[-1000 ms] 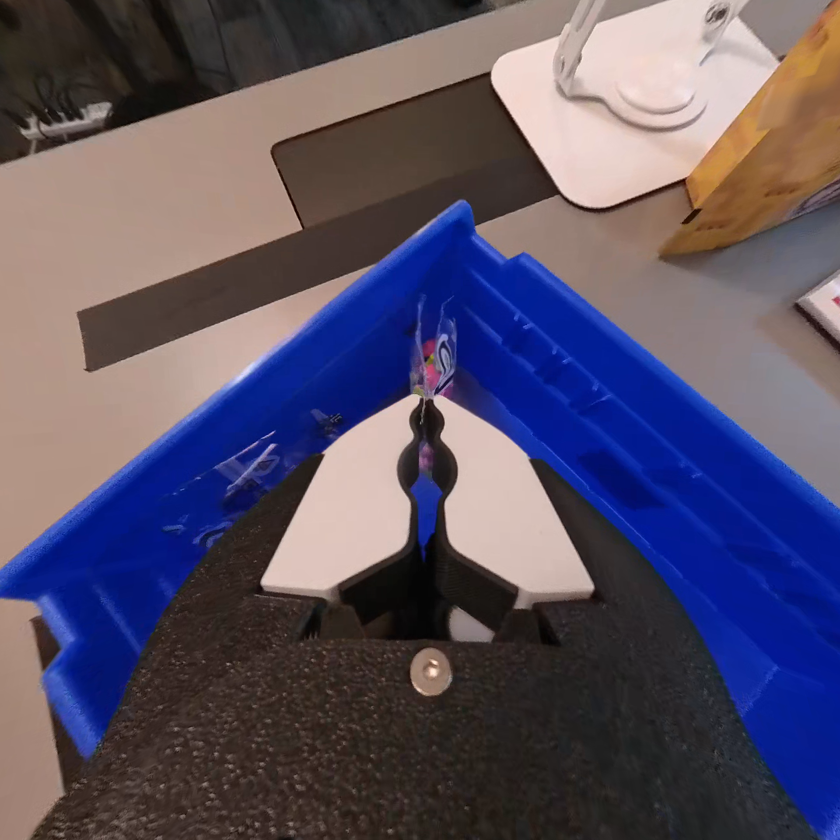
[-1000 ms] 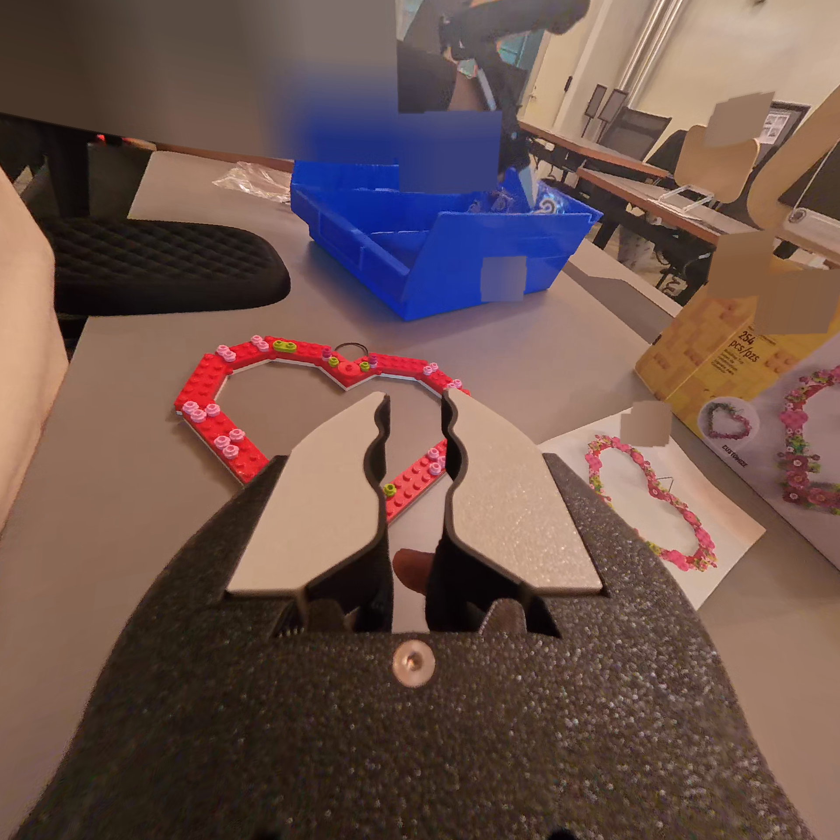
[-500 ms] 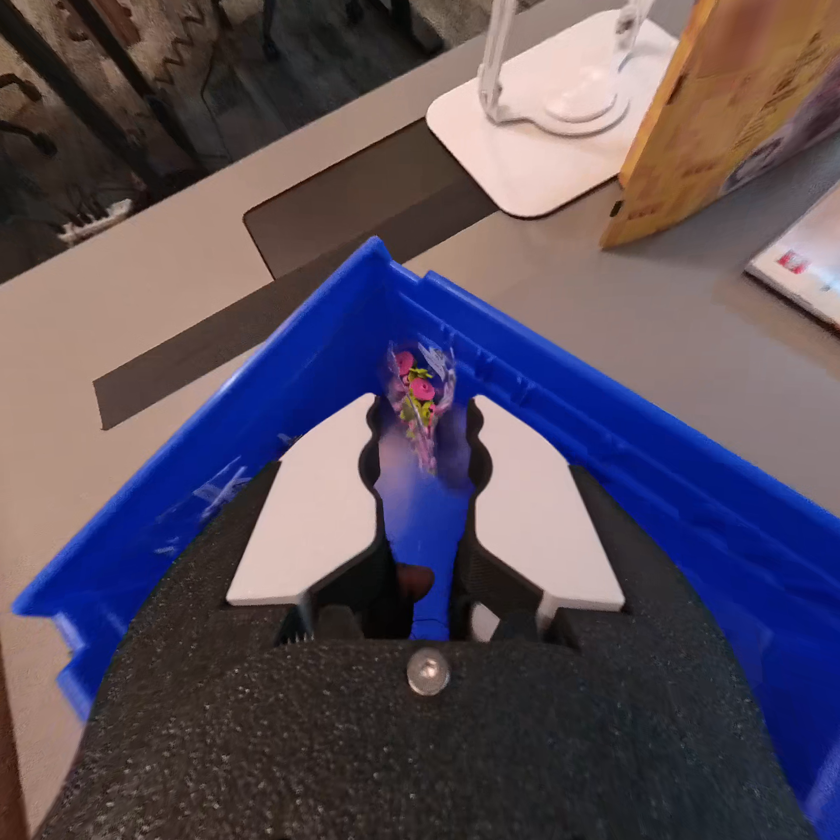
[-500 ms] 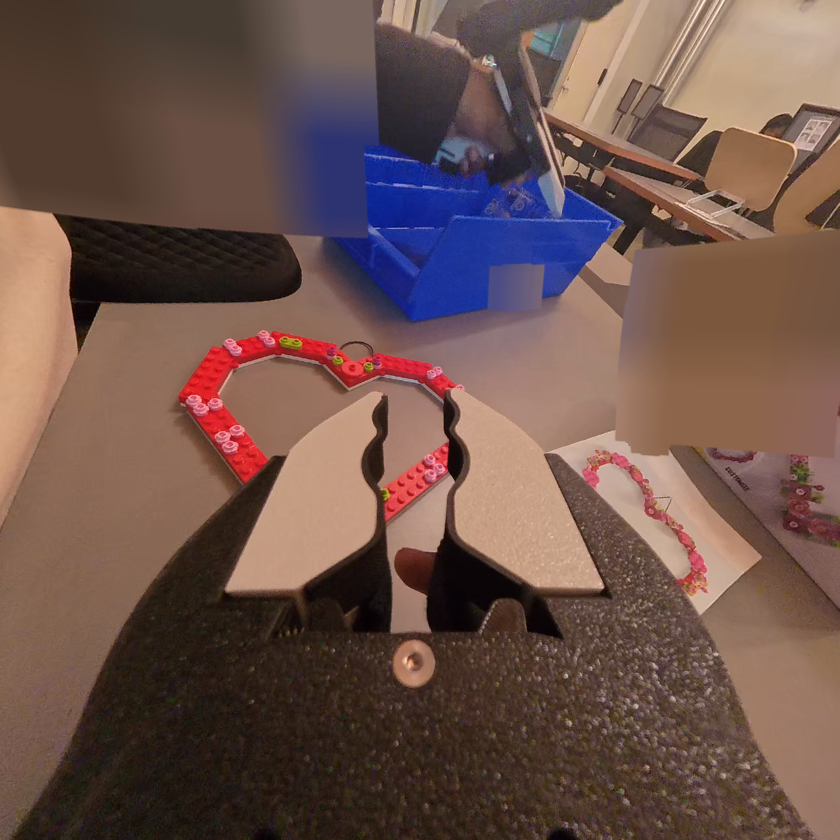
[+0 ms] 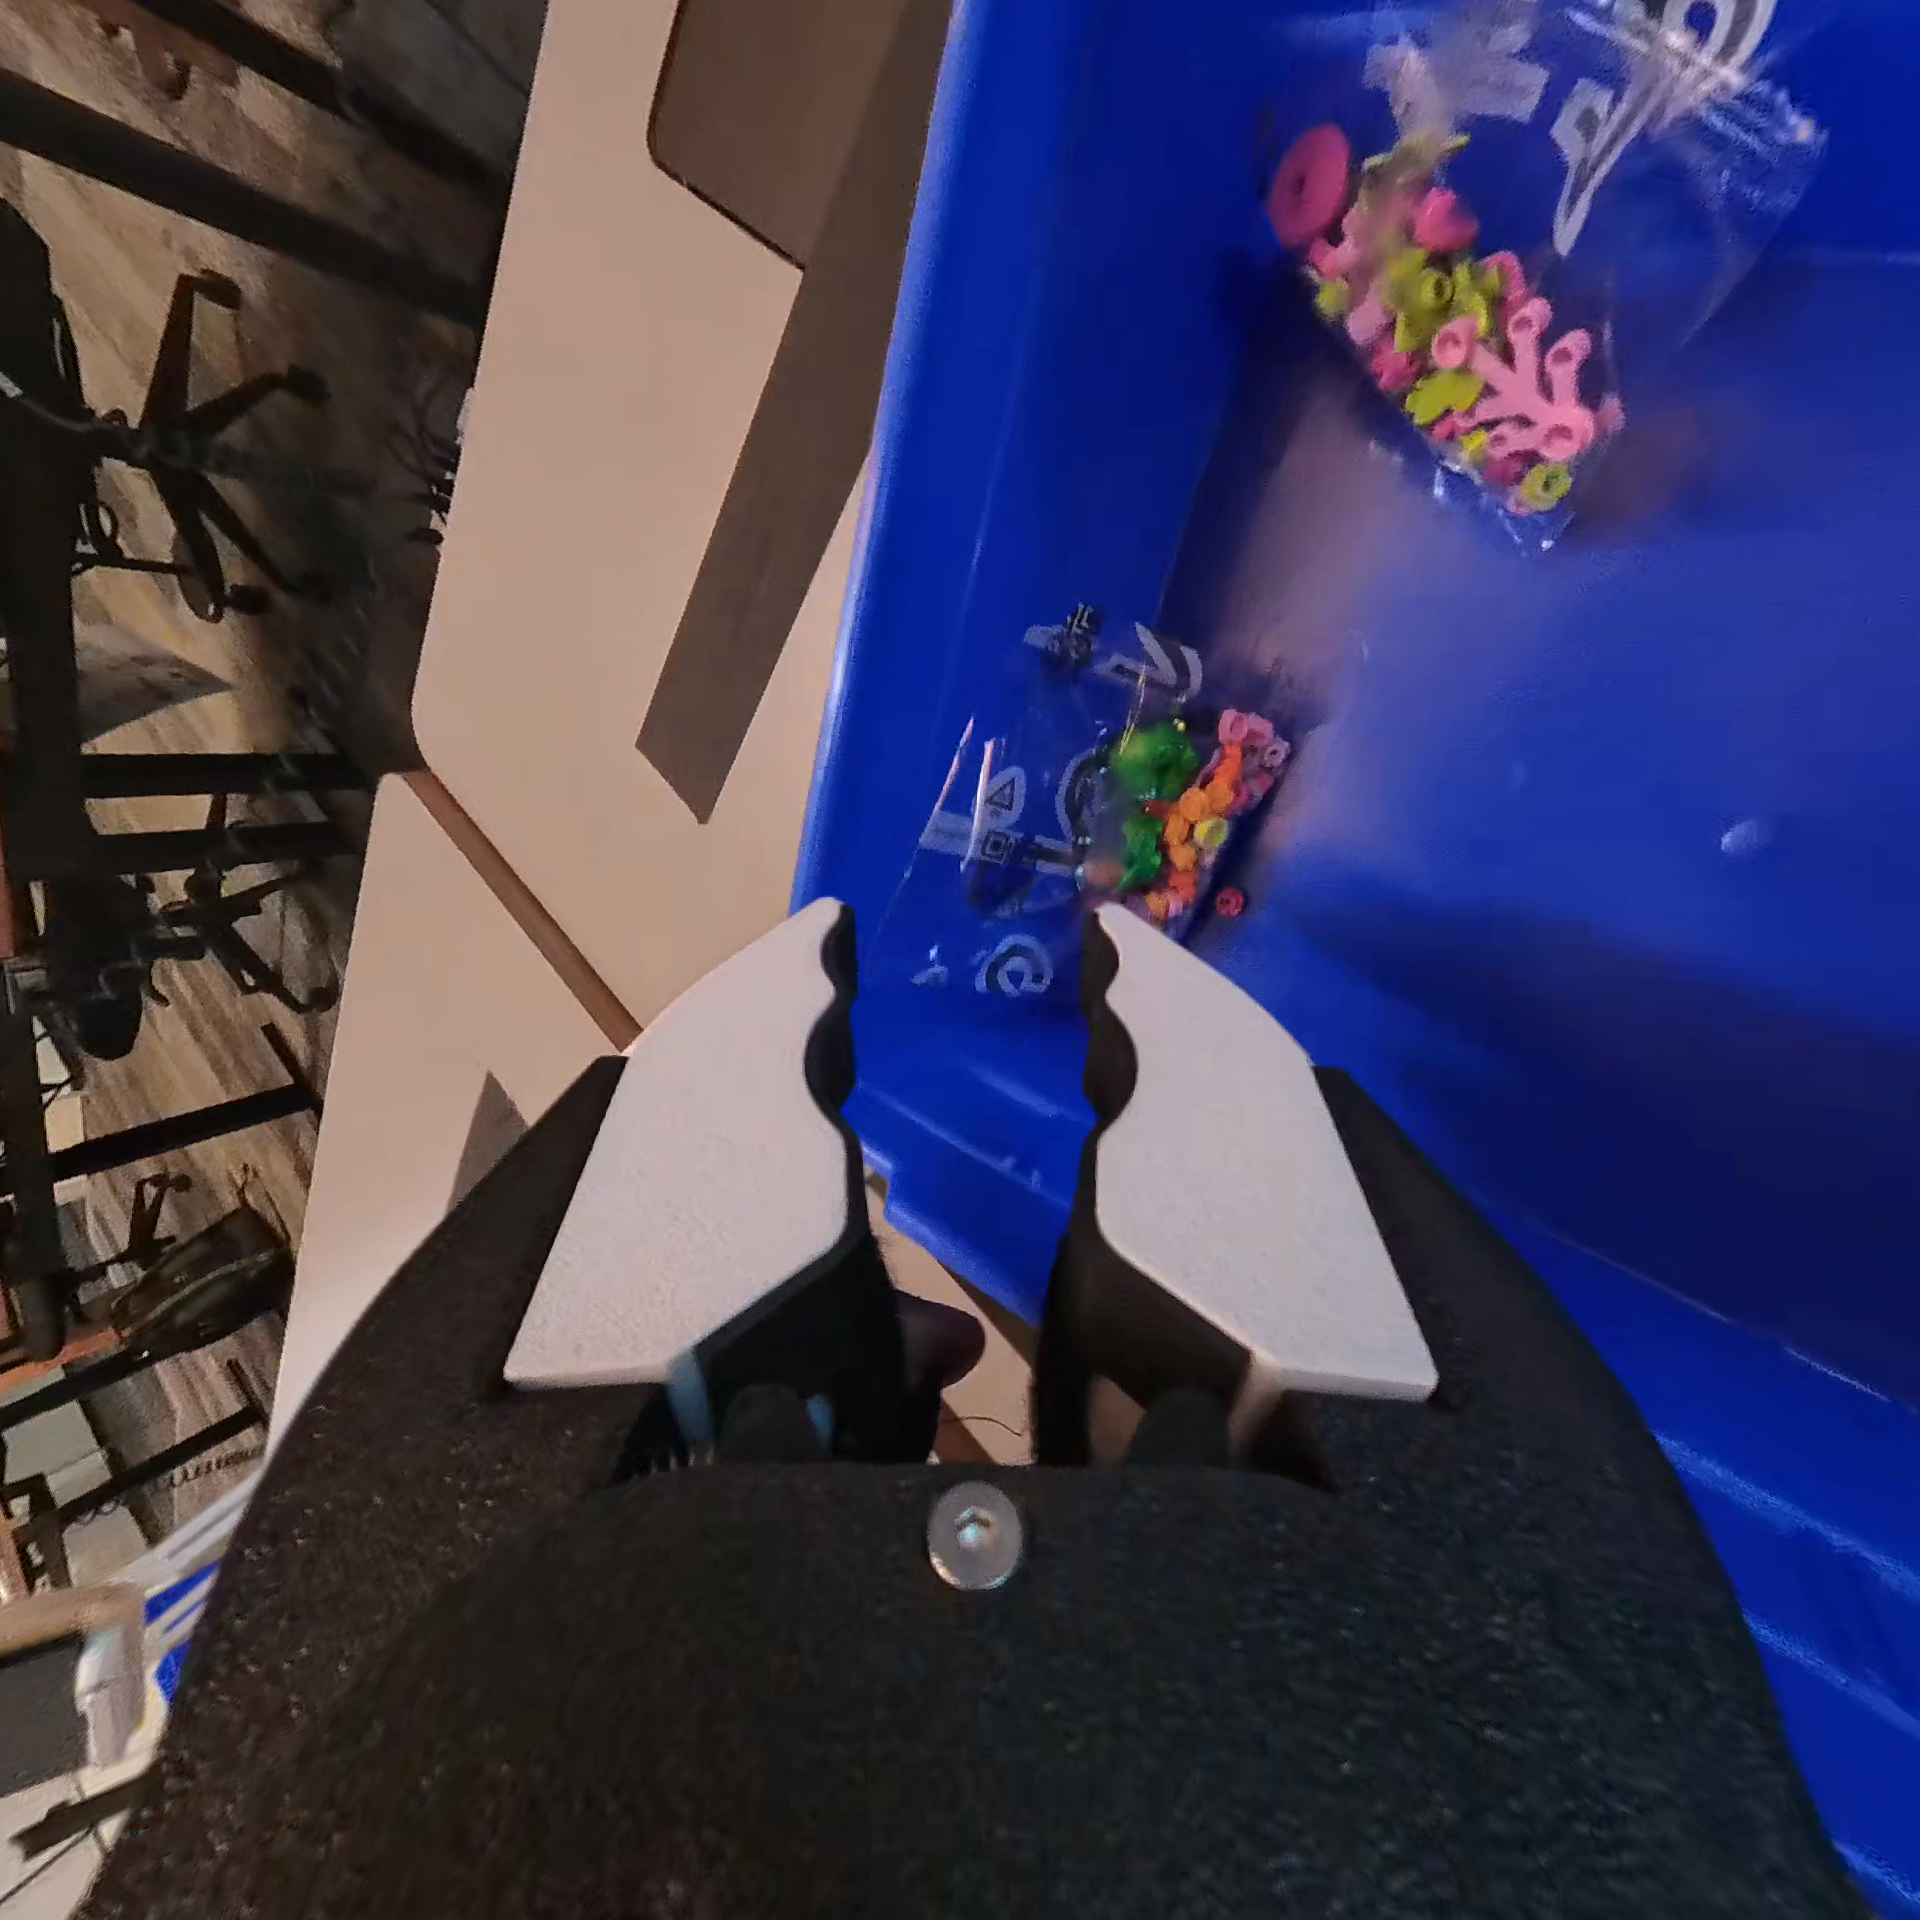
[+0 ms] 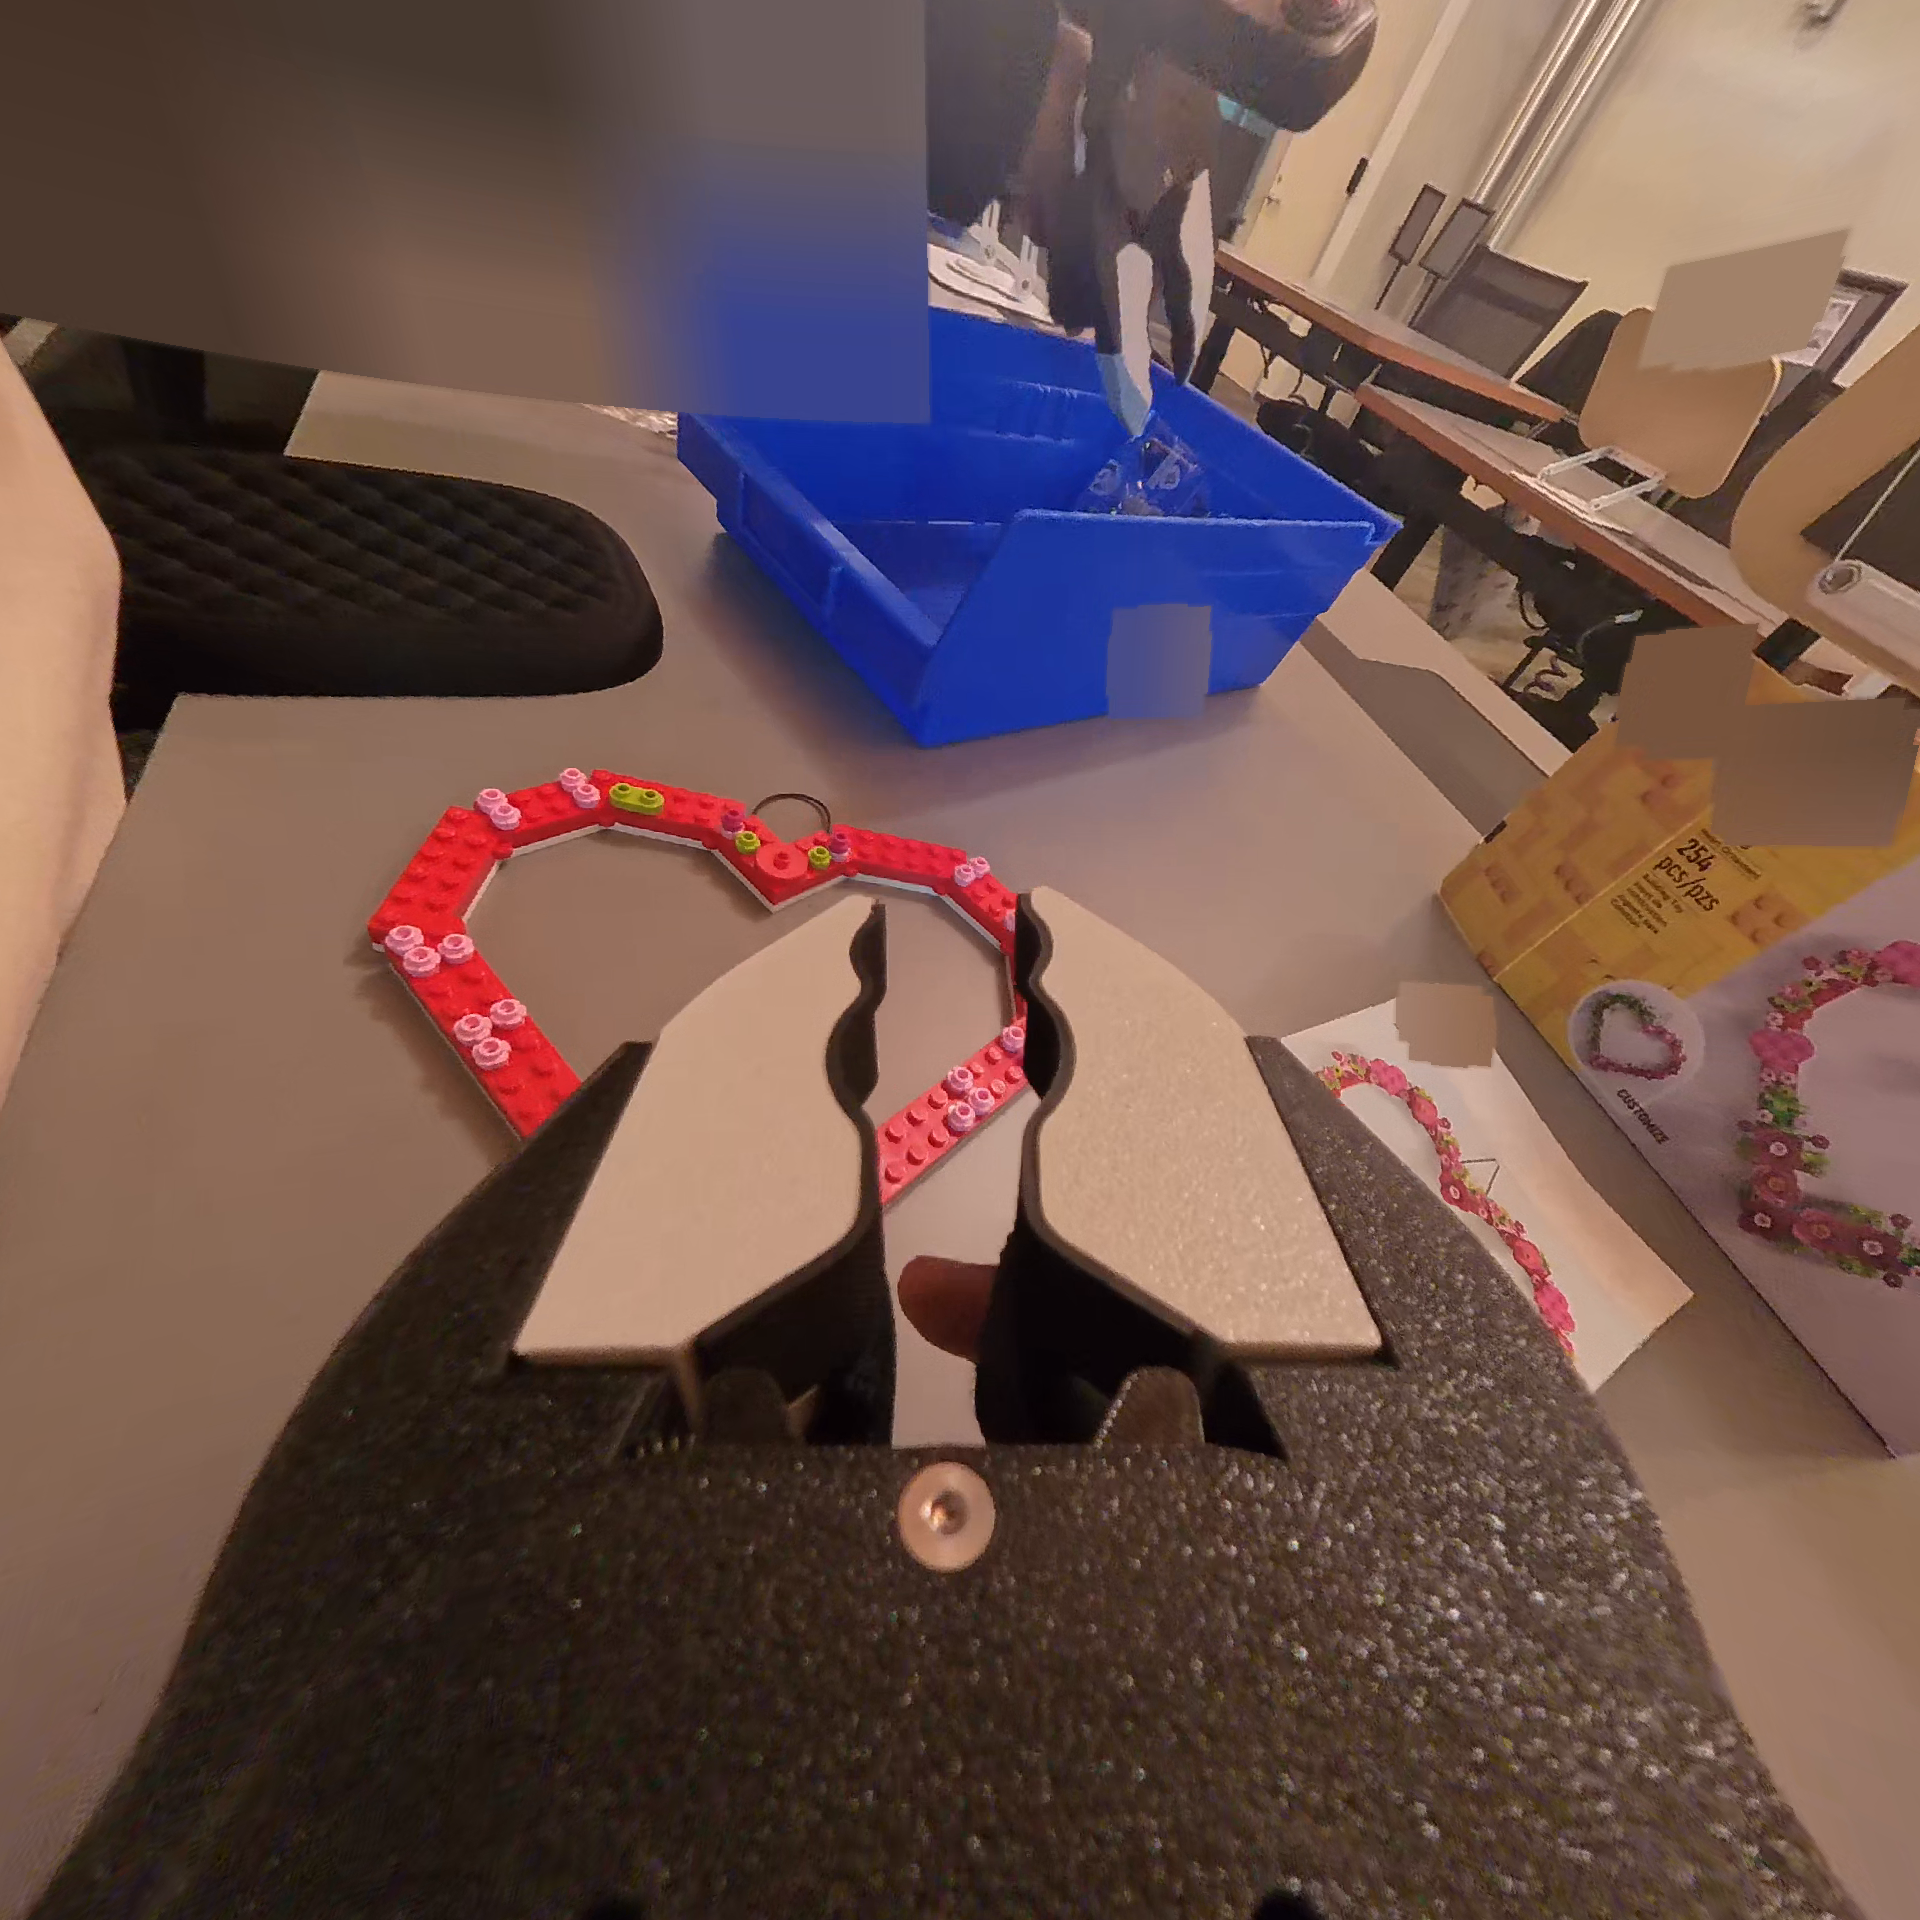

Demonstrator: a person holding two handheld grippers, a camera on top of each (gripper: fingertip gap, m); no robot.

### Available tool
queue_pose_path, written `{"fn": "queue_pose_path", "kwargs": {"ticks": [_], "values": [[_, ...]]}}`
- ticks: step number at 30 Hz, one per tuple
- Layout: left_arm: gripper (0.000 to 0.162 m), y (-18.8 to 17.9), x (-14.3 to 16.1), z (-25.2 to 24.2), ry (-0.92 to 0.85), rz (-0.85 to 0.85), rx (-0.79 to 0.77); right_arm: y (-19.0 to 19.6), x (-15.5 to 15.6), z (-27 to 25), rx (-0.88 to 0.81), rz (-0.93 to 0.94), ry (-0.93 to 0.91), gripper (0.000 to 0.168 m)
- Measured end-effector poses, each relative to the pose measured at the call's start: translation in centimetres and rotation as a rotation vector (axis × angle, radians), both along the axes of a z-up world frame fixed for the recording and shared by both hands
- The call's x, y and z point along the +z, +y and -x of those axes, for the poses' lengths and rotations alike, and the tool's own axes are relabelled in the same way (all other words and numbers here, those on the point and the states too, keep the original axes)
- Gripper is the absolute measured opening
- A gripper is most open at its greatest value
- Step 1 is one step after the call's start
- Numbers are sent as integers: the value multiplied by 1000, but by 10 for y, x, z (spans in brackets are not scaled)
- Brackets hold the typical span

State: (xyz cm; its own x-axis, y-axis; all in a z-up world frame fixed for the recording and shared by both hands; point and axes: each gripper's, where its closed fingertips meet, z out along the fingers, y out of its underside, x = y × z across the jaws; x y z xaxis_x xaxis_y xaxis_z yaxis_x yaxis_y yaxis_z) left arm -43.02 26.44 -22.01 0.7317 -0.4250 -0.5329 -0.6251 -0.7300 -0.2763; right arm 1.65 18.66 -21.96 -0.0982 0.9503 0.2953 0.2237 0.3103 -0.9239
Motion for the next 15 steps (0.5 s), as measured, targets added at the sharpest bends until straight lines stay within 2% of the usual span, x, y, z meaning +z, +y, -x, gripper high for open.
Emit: {"fn": "queue_pose_path", "kwargs": {"ticks": [3,9,14,15], "values": [[45,10,-8,-4,4,-1,-40,3,-1,-3,-16,2,-5,23],[40,17,-27,3,173,52,-117,7,-2,-4,-30,1,-11,23],[2,18,-33,6,211,62,-87,7,0,-3,-27,-7,-5,23],[0,18,-31,5,196,47,-81,7,0,-3,-27,-11,-6,23]]}}
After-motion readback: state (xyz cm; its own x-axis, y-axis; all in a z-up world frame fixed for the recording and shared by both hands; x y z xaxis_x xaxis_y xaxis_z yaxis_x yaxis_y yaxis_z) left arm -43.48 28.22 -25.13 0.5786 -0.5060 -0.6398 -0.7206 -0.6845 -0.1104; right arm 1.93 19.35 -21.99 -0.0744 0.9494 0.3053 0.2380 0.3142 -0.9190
